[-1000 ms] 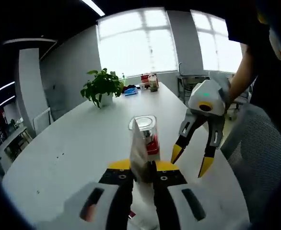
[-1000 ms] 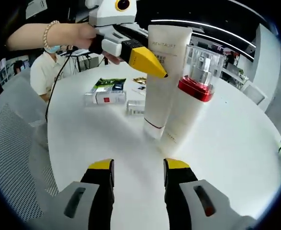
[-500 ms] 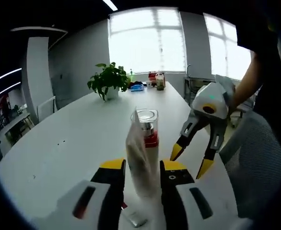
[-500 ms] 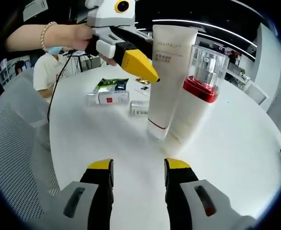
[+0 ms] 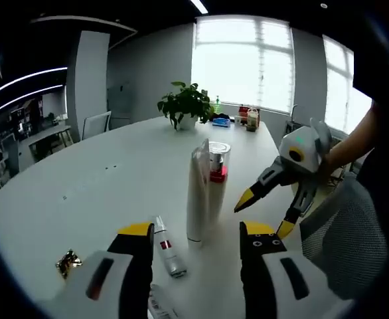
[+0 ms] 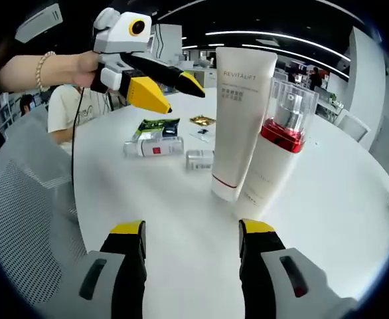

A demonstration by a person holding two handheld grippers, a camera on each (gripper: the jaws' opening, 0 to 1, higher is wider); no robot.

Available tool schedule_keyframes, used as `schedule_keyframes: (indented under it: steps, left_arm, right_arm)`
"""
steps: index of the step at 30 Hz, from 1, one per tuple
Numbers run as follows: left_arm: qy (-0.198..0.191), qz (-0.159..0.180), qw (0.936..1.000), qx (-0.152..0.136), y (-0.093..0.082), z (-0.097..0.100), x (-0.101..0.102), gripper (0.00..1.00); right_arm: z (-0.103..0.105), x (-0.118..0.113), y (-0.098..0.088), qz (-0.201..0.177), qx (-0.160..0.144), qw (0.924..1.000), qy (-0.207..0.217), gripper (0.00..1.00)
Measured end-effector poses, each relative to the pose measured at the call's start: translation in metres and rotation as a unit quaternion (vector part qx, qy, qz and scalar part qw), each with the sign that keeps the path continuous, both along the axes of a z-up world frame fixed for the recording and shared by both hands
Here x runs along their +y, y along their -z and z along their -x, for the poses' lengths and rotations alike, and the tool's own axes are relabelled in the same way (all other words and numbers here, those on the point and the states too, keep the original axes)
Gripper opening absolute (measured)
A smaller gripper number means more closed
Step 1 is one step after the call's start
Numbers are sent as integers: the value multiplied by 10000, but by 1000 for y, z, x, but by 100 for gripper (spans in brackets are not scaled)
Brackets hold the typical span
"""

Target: Arrange the skincare products in the storage area until every visible bottle or jar stands upright without overlapping.

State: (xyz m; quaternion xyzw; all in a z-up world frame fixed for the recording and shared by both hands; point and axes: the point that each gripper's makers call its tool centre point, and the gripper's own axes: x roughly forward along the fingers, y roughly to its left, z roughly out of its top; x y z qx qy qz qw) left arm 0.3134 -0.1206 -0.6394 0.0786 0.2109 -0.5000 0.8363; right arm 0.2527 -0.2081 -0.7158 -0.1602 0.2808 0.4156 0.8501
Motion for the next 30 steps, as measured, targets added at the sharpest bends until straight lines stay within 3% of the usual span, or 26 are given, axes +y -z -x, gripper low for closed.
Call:
schedule_keyframes:
  steps: [9,11,17,23,27,30]
  left_arm:
    - [-807,-6,9961,368,8,30,32,66]
    - [-1054,65,9928,556,13,35,42,69]
    - [-1584,9,9845,749,20,55,68,79]
    - [-2127,134,9735,836,21,69,101,82]
    - [-2363,176,9677,865,20,80,113,82]
    - [-2508,169,9643,838,19,87,123,84]
  right_arm:
    - [7,9,-12,-275,-32,9996,65,65]
    - [11,11,-12,-344,19,9994,92,66]
    - [18,13,-14,-435,97,9989,167,71]
    - [21,13,-12,-502,146,9982,277,77]
    - [23,9,-19,-593,89,9974,398,72]
    - [26,9,-25,-748,111,9958,517,76]
